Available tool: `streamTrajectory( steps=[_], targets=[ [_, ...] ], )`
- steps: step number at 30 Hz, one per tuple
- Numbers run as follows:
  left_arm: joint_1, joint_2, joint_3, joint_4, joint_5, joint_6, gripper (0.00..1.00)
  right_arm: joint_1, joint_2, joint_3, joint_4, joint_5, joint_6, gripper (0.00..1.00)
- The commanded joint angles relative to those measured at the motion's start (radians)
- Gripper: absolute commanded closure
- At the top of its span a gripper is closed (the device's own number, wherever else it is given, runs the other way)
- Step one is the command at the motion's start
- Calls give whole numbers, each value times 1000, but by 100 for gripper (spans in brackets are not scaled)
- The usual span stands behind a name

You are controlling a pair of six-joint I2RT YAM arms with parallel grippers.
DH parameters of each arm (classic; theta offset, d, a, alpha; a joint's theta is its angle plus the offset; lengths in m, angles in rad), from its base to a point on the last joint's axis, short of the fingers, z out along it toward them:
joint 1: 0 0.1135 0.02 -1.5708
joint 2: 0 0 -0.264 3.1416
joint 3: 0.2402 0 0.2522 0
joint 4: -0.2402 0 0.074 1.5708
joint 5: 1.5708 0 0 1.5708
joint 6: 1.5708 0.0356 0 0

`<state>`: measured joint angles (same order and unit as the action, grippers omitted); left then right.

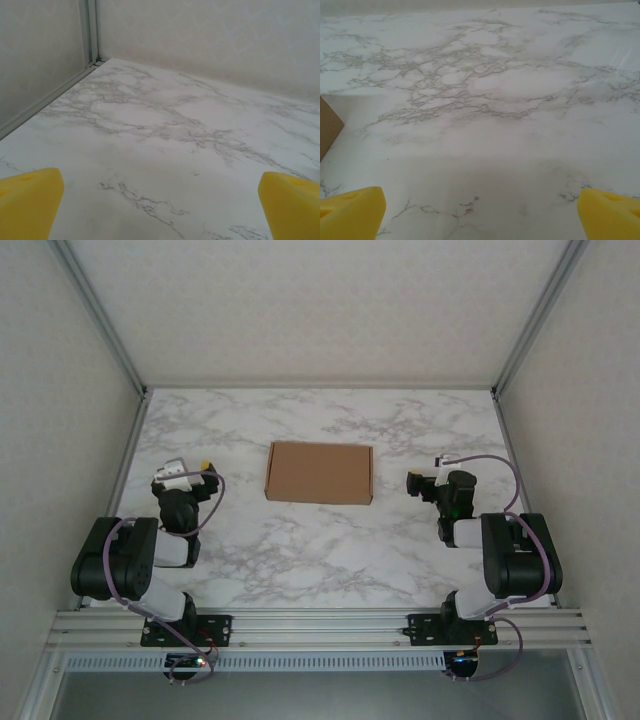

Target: Fold the paper box

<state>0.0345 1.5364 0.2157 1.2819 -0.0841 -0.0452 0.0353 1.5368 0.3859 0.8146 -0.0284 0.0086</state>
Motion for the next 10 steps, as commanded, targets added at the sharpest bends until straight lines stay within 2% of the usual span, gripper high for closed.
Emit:
streamTrajectory(
  steps=[1, 10],
  targets=[
    [7, 2, 5, 19, 14, -12, 0, 3, 0, 11, 5, 2, 5, 1],
    [9, 1, 5, 19, 20, -12, 0, 3, 1, 11, 5, 2, 6, 1]
  ],
)
